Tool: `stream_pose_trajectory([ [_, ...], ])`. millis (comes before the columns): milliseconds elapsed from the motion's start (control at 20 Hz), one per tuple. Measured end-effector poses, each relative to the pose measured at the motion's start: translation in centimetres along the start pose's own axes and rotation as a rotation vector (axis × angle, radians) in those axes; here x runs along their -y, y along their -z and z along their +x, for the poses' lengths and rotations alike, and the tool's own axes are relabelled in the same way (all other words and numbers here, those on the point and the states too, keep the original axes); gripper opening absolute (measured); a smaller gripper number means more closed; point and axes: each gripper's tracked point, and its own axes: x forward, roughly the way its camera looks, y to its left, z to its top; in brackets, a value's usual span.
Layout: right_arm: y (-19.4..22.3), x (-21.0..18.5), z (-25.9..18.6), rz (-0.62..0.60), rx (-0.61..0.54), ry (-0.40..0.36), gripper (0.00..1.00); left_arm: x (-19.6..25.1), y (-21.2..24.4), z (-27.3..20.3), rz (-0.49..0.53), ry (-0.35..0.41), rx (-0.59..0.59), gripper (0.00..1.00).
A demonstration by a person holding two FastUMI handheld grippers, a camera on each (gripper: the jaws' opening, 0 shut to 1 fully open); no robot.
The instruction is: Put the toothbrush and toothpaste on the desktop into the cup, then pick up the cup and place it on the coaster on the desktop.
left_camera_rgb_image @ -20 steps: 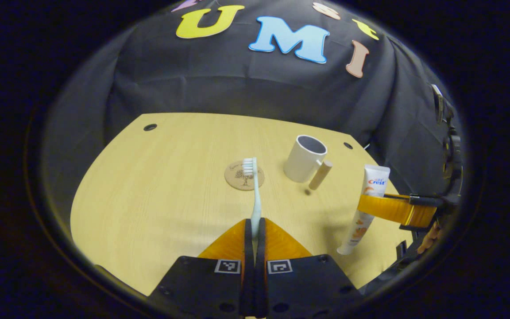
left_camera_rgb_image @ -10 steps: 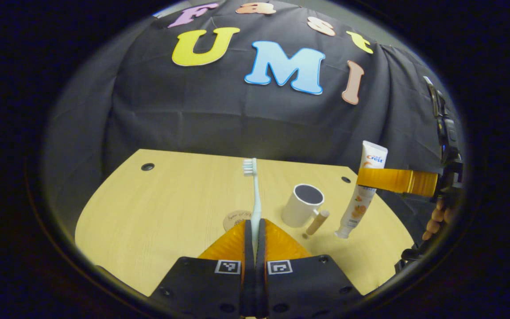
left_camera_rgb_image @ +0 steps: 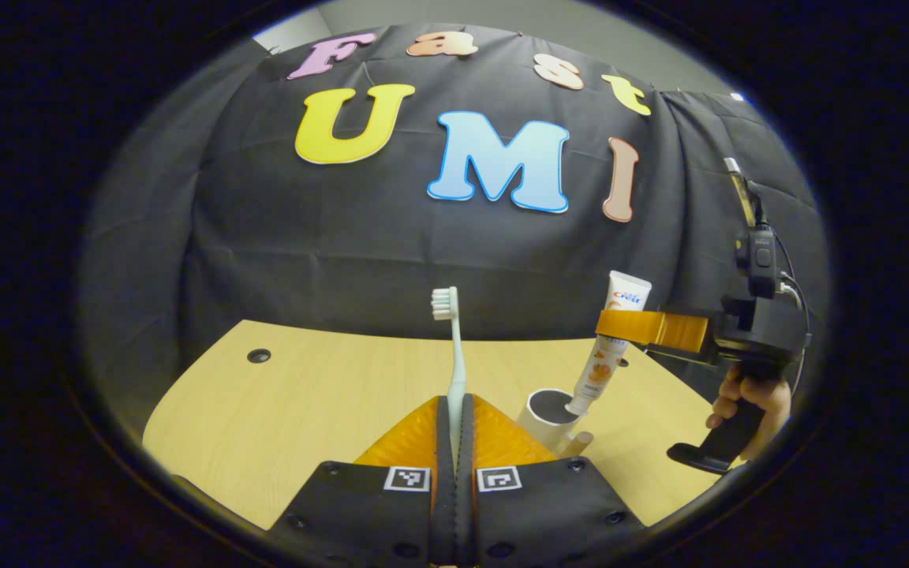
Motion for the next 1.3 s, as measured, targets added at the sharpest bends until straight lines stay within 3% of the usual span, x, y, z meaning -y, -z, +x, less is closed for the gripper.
stream_pose_trajectory([
  [150,1.3,0.1,2.2,-0.054,-0.001,0.009,0.3,0.2,-0.6,0.1,0.006,0.008,0.016,0.07],
  [350,5.2,0.7,4.1,-0.119,-0.087,0.025,0.3,0.3,-1.2,0.1,0.022,0.012,0.029,0.07],
  [750,10.0,1.7,5.0,-0.182,-0.217,0.058,0.35,0.1,-0.9,0.7,0.021,0.012,0.016,0.06],
  [1100,8.1,1.5,3.8,-0.184,-0.182,0.056,0.37,0.4,-0.6,1.4,0.008,0.012,0.01,0.06],
  [1150,7.6,1.3,3.3,-0.182,-0.175,0.051,0.43,0.5,-0.7,1.5,0.009,0.014,0.015,0.06],
  [1200,7.2,1.1,2.7,-0.181,-0.163,0.047,0.42,0.7,-0.8,1.6,0.011,0.016,0.02,0.07],
  [1250,6.3,1.1,2.1,-0.188,-0.146,0.052,0.53,0.9,-1.0,1.8,0.014,0.021,0.025,0.07],
  [1300,5.3,1.0,1.1,-0.189,-0.124,0.051,0.53,1.2,-1.2,2.0,0.018,0.027,0.031,0.07],
])
